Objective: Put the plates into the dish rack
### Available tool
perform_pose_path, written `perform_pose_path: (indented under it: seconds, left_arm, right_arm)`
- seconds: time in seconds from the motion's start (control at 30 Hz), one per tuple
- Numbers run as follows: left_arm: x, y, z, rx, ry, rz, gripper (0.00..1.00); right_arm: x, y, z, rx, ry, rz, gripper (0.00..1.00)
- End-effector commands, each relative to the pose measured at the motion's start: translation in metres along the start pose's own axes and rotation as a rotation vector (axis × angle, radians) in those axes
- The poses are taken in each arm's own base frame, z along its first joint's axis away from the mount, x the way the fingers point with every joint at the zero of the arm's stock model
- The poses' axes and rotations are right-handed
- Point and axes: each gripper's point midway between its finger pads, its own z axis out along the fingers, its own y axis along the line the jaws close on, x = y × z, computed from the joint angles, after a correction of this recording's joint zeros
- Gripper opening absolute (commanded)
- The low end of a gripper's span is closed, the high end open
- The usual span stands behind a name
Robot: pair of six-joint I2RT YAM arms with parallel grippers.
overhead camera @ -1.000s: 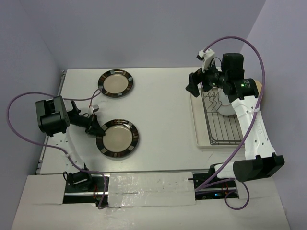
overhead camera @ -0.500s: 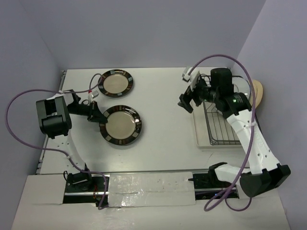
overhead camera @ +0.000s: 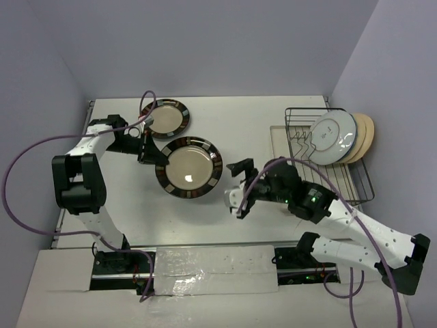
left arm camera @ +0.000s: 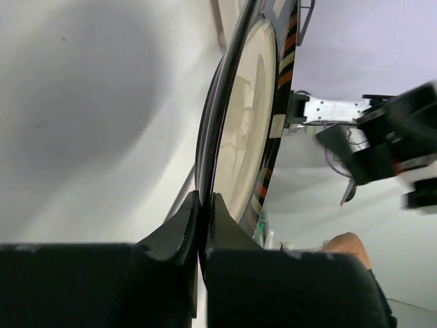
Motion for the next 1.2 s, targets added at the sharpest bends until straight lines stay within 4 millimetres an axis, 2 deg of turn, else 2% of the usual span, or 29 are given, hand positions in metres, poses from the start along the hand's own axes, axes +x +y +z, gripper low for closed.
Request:
perform_pose_path:
  seconds: [0.0,0.03,0.07,0.17,0.3,0.4,0.43,0.53,0.63,0.7,0.8,0.83,0.87,0.9,0.93,0.97,1.03,1.1,1.13,1.17]
  left_arm:
    - [-0.010,-0.069,-0.010,0.168,-0.053,-0.053,0.00]
    - [-0.008,-0.074,-0.009,0.173,-0.045,-0.057,0.00]
    - [-0.007,-0.080,-0.010,0.164,-0.047,-0.063,0.00]
    - [-0.002,-0.090,-0.002,0.130,-0.029,-0.119,0.00]
    - [0.003,-0.100,0.004,0.099,-0.023,-0.157,0.00]
    - [0.008,-0.109,0.006,0.124,-0.013,-0.177,0.00]
    - [0.007,-0.110,0.006,0.125,-0.017,-0.177,0.00]
    - [0.008,-0.111,0.006,0.140,-0.017,-0.214,0.00]
    - [0.010,-0.114,0.006,0.149,-0.018,-0.235,0.00]
    - [0.011,-0.117,0.006,0.158,-0.017,-0.227,0.00]
    - [0.014,-0.125,0.007,0.177,-0.009,-0.217,0.00]
    - [0.012,-0.128,0.007,0.180,-0.014,-0.197,0.00]
    - [0.013,-0.130,0.007,0.180,-0.019,-0.189,0.01]
    - [0.013,-0.131,0.007,0.183,-0.024,-0.180,0.10]
    - [0.012,-0.131,0.007,0.186,-0.035,-0.162,0.25]
    - [0.010,-0.133,0.007,0.189,-0.059,-0.120,0.63]
    - [0.002,-0.125,0.007,0.126,-0.134,-0.096,0.99]
    - [-0.007,-0.119,0.002,0.065,-0.232,-0.022,0.99]
    - [-0.018,-0.111,-0.001,0.006,-0.304,-0.022,0.99]
    - [-0.025,-0.113,-0.006,-0.009,-0.359,0.019,0.99]
  right_arm:
    - [-0.021,-0.013,0.003,0.113,-0.055,-0.242,1.00]
    - [-0.028,-0.007,0.005,0.100,-0.077,-0.294,1.00]
    - [-0.025,0.003,0.011,0.079,-0.077,-0.314,1.00]
    - [-0.028,0.008,0.024,0.093,-0.079,-0.372,1.00]
    - [-0.032,-0.004,0.040,0.159,-0.029,-0.412,0.98]
    - [-0.028,-0.009,0.048,0.180,0.021,-0.438,0.91]
    - [-0.031,-0.015,0.048,0.208,0.027,-0.444,0.83]
    - [-0.028,-0.014,0.054,0.196,0.049,-0.445,0.70]
    - [-0.022,-0.015,0.058,0.205,0.090,-0.434,0.48]
    - [-0.016,-0.019,0.058,0.230,0.129,-0.430,0.43]
    - [-0.006,-0.027,0.061,0.273,0.199,-0.417,0.28]
    - [-0.007,-0.031,0.062,0.292,0.204,-0.404,0.09]
    - [-0.008,-0.035,0.061,0.305,0.208,-0.394,0.00]
    - [-0.009,-0.039,0.059,0.322,0.206,-0.370,0.00]
    - [-0.012,-0.042,0.057,0.330,0.201,-0.360,0.00]
    - [-0.015,-0.045,0.054,0.338,0.192,-0.351,0.00]
    - [-0.021,-0.047,0.046,0.346,0.160,-0.316,0.00]
    - [-0.027,-0.047,0.039,0.346,0.130,-0.291,0.00]
    - [-0.028,-0.046,0.033,0.349,0.122,-0.280,0.00]
    - [-0.028,-0.046,0.029,0.348,0.117,-0.268,0.00]
